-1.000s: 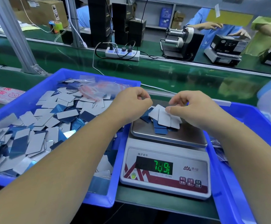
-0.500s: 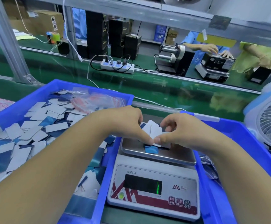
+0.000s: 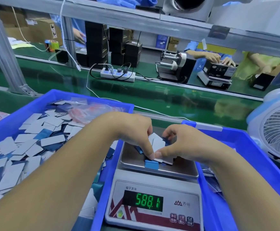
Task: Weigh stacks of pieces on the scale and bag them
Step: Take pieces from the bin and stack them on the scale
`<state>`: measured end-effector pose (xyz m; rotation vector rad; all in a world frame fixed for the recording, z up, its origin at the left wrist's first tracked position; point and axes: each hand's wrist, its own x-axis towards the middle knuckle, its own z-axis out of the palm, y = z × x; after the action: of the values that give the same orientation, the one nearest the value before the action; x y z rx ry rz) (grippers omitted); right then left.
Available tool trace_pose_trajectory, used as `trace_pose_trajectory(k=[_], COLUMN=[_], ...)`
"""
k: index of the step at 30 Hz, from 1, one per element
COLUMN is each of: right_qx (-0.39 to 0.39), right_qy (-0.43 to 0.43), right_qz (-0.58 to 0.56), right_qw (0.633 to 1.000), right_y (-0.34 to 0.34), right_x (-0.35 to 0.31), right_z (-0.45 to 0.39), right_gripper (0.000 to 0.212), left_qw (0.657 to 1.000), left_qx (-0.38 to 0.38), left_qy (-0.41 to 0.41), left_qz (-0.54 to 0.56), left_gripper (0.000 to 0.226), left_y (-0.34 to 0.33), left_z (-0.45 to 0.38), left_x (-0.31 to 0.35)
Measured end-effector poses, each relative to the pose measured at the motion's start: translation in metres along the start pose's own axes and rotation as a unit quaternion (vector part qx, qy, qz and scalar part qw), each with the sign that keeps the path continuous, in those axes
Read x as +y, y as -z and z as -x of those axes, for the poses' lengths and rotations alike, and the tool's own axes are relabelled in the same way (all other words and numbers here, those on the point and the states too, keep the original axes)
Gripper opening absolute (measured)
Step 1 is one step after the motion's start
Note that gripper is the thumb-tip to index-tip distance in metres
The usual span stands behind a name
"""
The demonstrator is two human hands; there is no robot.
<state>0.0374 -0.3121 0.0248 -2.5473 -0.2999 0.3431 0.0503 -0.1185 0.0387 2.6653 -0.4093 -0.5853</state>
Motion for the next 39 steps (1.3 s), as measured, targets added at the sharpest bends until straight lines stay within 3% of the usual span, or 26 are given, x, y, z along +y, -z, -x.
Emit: trace_pose_trajectory(k=[7,12,16,23,26,33,39], right_qx=[0.029,0.038,0.039,0.051,0.081,0.143,0.187], right_qy=[-0.018,-0.015,0.007,0.1,0.14,0.192,0.204], right_qz=[-0.019,-0.043,-0.047,0.052,0.055,0.016,-0.02], right_qw=[0.999,0.998,0.998,0.992,0.985,0.971,0.961], right_y=[-0.003,-0.005,-0.004,0.013,0.007,-0.019,-0.023], right_x=[0.003,0.003,0.001,-0.016,-0.011,0.005,0.007], right_z=[-0.003,-0.003,-0.003,0.0,0.003,0.007,0.004], right_gripper=[0.069,0.076,0.059,0.027,0.029,0.024,0.023], left_qw=[0.992,0.989,0.992,0.98,0.971,0.98,0.971], left_qx=[0.025,-0.014,0.012,0.111,0.146,0.069,0.111], left_qy=[-0.056,-0.102,-0.114,-0.143,-0.153,-0.142,-0.155], left_qz=[0.111,0.106,0.058,0.086,0.108,0.12,0.146], left_gripper=[0.067,0.107,0.114,0.105,0.092,0.092,0.082], left_y=[-0.009,-0.012,-0.015,-0.018,-0.022,-0.028,-0.032], left_z=[0.0,0.01,0.016,0.012,0.007,0.003,0.001], left_x=[-0.009,-0.013,-0.009,-0.004,-0.001,0.0,0.005])
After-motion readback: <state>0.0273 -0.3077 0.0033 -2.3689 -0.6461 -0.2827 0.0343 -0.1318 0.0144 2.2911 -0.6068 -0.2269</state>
